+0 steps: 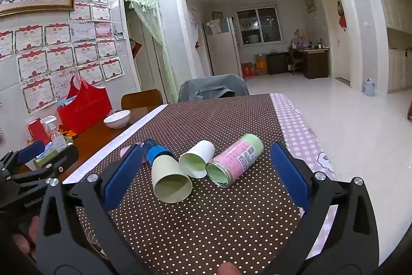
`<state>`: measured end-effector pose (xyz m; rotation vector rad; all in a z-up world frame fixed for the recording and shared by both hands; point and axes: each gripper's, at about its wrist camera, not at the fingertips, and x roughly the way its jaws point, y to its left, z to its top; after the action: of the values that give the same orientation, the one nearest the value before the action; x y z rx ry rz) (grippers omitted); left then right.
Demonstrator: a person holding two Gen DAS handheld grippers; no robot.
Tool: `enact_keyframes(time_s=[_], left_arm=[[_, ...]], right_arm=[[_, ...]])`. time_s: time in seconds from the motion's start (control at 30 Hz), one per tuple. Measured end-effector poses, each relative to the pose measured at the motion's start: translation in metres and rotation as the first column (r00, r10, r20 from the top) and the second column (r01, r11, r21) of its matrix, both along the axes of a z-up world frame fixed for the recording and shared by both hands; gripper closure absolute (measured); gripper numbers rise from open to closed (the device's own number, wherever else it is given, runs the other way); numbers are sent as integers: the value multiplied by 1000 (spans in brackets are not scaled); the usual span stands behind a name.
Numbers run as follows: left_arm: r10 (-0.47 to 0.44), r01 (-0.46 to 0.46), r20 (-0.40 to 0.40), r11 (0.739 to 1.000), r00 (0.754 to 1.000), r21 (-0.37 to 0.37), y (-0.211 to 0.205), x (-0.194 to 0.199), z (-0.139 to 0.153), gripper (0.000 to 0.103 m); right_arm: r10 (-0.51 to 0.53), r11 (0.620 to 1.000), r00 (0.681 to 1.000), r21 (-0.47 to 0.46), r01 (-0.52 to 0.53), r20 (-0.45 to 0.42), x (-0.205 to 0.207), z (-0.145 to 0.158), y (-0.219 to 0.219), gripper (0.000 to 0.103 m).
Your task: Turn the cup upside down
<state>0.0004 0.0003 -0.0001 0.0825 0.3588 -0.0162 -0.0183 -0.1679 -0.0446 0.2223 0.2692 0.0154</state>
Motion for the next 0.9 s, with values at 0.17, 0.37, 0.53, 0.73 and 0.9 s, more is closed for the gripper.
enact_keyframes(time_s=[0.17, 0.37, 0.53, 0.73, 0.9], left_arm=[[-4, 4, -5, 1000, 1000, 3, 0, 1, 0, 7], [-7, 7, -1, 1000, 1000, 1, -3, 0, -6, 7], [-11, 11, -2, 1000, 1000, 7, -9, 0, -11, 7], [-20, 20, -7, 1000, 1000, 3, -5, 1, -6, 7], [-20, 20, -7, 1000, 1000, 4, -4, 2, -7, 7]], right_arm=[[0, 1000, 1000, 0, 0, 2, 1, 1, -1, 6], [-1, 1000, 1000, 1, 1, 6, -1, 3, 0, 6], [-1, 1000, 1000, 4, 1, 7, -1, 2, 0, 6], [-3, 1000, 1000, 5, 3, 7, -1, 2, 1, 6], [-3, 1000, 1000, 4, 3, 6, -1, 2, -2, 6]])
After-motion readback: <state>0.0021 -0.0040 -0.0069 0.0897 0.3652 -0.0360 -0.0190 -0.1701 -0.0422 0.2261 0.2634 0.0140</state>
